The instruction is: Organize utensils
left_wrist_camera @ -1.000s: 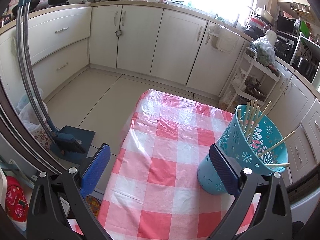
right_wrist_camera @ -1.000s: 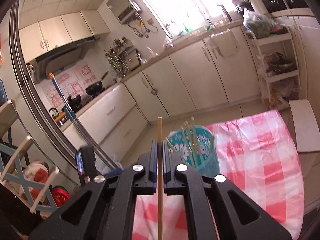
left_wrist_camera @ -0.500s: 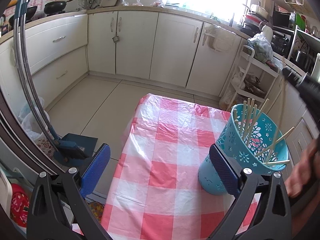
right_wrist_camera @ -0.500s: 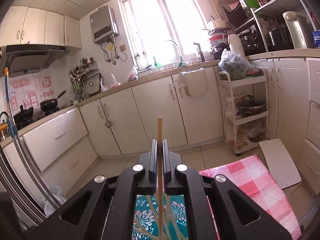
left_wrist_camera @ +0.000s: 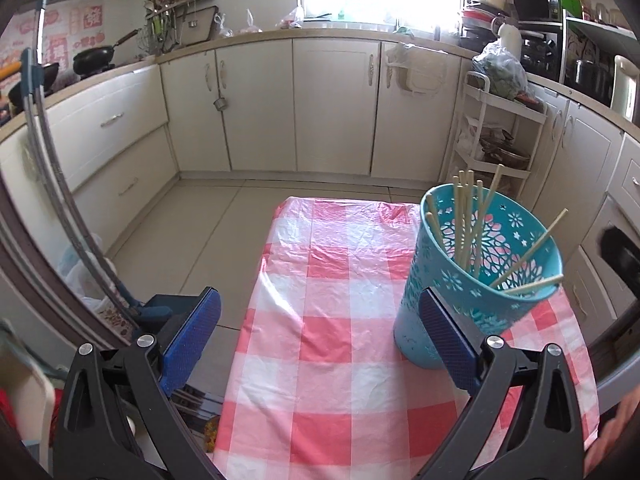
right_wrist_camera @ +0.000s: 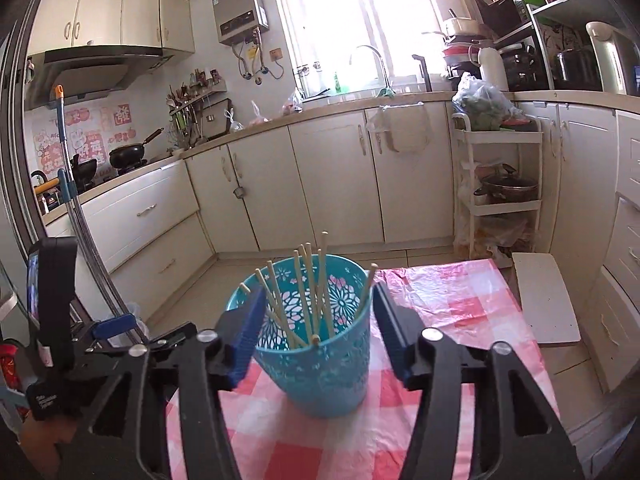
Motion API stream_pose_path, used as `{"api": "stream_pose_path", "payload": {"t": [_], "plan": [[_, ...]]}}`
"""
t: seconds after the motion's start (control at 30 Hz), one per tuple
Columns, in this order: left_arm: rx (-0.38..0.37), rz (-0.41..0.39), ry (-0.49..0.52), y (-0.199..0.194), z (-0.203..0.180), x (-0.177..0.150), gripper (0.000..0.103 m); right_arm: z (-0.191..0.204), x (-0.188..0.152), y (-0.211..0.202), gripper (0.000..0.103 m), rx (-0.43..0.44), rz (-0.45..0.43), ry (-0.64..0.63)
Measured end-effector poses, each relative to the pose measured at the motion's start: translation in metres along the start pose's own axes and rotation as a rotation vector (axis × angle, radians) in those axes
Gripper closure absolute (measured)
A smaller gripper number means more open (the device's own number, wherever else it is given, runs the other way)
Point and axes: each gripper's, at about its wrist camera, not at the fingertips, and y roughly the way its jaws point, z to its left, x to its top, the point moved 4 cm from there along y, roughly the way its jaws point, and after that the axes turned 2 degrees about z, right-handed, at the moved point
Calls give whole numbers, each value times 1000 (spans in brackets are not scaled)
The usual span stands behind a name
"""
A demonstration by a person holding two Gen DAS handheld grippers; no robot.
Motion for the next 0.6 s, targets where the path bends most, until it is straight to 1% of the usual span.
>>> {"api": "stream_pose_path", "payload": {"t": [0.03,0.07,0.1,0.13,0.2,0.27,0.33,0.5,0.6], "plan": [[9,8,-1,-8,-2,-4,8,-1,-2,-10,28,-9,6,5],[4,15,3,-16,-5,-8,8,-5,-3,-20,19,-25,17,13],[-2,15,9,-25,-7,-12,8,-7,-4,-30,15,-40,28,20],[-1,13,15,-35,-10,-17,8,-9,-5,-37,14,-49,40,27],[2,14,21,-55,-13,-25,8,-9,-7,-52,8,-60,74,41],[-7,14,18,-79,-13,-31,8,-6,-8,-65,8,-69,101,36],[-9,-5,11,-105,-12,-35,8,0,-11,-81,8,-72,108,24],[-43,-40,6,-170,-10,-50,8,20,-15,-130,7,-50,89,-14],[-43,-55,20,-201,-7,-60,8,31,-20,-159,7,-25,75,-6]]}}
